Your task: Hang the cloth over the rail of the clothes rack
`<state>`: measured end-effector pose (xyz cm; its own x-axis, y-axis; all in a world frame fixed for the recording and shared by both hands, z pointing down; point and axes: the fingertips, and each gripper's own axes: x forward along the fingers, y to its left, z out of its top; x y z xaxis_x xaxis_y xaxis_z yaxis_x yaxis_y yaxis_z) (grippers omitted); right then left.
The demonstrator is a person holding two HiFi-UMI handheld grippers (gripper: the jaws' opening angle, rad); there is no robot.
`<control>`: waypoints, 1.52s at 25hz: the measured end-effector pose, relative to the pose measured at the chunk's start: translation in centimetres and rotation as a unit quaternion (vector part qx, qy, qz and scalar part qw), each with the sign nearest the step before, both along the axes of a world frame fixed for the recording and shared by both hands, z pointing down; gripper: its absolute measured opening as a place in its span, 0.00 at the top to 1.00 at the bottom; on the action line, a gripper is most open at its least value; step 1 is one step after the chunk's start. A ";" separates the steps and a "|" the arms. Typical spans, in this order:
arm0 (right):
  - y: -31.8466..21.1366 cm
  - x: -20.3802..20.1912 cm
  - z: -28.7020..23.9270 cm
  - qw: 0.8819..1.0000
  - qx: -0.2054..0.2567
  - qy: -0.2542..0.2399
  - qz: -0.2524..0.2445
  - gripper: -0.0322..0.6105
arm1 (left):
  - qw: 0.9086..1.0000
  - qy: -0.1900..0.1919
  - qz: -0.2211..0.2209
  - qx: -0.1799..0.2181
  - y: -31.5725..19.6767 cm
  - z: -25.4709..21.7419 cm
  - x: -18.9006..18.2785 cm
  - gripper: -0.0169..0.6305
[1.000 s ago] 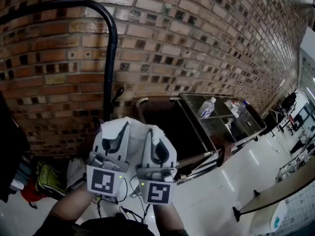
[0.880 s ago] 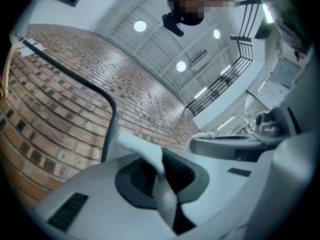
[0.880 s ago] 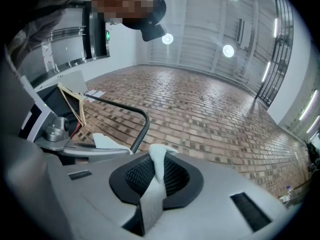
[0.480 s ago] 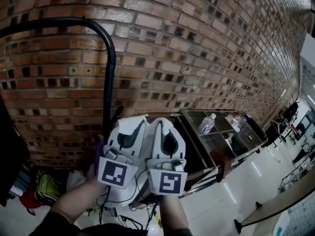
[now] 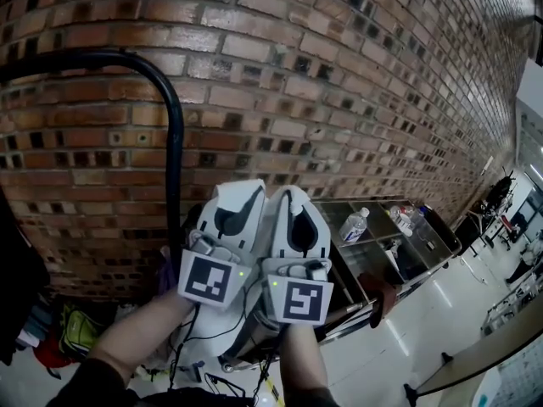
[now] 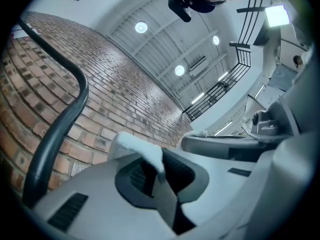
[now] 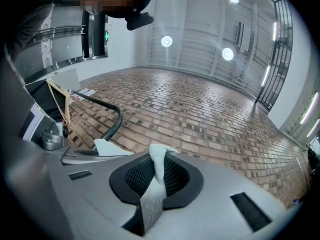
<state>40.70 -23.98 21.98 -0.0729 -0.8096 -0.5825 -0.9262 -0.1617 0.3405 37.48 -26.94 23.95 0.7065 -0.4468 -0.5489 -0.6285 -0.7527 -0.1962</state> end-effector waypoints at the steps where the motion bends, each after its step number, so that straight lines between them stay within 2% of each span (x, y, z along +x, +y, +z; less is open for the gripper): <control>1: -0.2 0.1 -0.3 1.000 0.000 0.000 -0.001 0.88 | 1.000 0.001 0.000 0.001 -0.2 -0.3 0.1 0.91; 18: -4.2 3.5 -7.9 1.000 0.017 0.004 -0.014 0.88 | 1.000 0.003 -0.017 0.010 -4.0 -8.0 3.6 0.91; 28: -5.5 5.0 -12.5 0.999 0.044 0.029 -0.015 0.88 | 0.998 0.012 -0.048 0.043 -6.8 -13.0 4.7 0.91; 38: -5.5 5.2 -16.2 0.996 0.064 0.048 -0.027 0.88 | 0.995 0.000 -0.069 0.072 -7.5 -17.8 5.8 0.91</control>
